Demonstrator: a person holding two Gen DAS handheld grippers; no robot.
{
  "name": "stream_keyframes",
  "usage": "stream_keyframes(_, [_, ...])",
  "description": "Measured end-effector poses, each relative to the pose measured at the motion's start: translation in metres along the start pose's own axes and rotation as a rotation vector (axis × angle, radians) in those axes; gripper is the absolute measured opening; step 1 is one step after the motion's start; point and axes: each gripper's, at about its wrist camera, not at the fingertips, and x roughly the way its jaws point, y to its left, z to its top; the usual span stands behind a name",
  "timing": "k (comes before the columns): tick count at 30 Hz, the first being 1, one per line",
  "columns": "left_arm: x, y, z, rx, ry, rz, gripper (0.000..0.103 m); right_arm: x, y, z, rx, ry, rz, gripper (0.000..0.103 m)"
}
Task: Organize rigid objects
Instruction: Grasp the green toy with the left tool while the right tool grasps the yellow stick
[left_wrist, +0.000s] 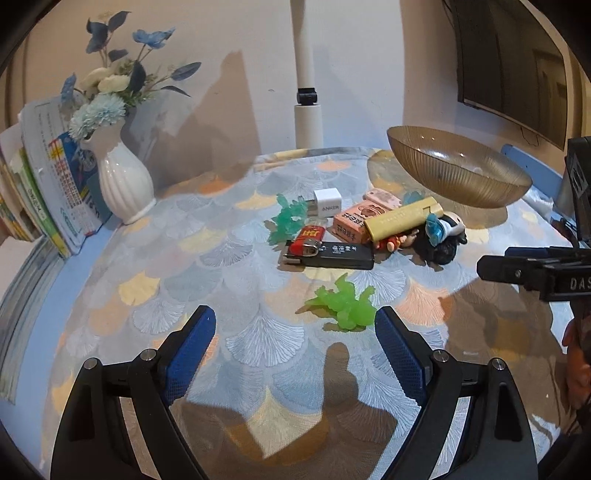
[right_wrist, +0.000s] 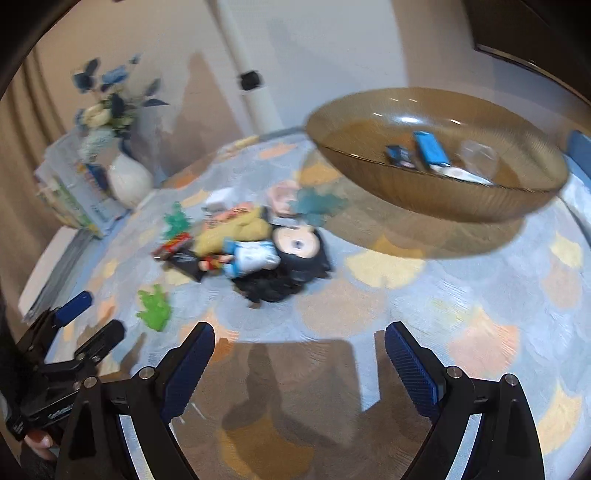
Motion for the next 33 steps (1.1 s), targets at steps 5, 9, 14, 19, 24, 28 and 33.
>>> stream_keyframes(5, [-0.021,0.008,0.016,-0.047,-0.064,-0.048,0.087,0.003,0.0,0.006,0.006,0.109,0.02,0.093])
stream_keyframes(9, [-0.008,0.009,0.032,-0.059,-0.012,-0.104,0.087,0.004,0.013,0.02,-0.074,0.054,-0.019,0.085])
stream_keyframes(14, [0.028,-0.006,0.022,-0.029,0.095,-0.141,0.087,0.007,0.019,0.038,-0.077,0.02,0.02,0.085])
stream_keyframes(19, [0.043,-0.019,0.023,0.009,0.146,-0.146,0.078,0.016,0.044,0.059,-0.161,-0.003,-0.012,0.085])
stream_keyframes(24, [0.055,-0.021,0.019,0.024,0.217,-0.195,0.073,0.041,0.066,0.076,-0.339,0.078,-0.045,0.085])
stream_keyframes(28, [0.057,-0.013,0.02,-0.02,0.212,-0.219,0.067,0.057,0.078,0.079,-0.472,0.125,-0.069,0.085])
stream_keyframes(33, [0.06,-0.01,0.023,-0.034,0.207,-0.221,0.047,0.071,0.081,0.081,-0.533,0.186,-0.041,0.041])
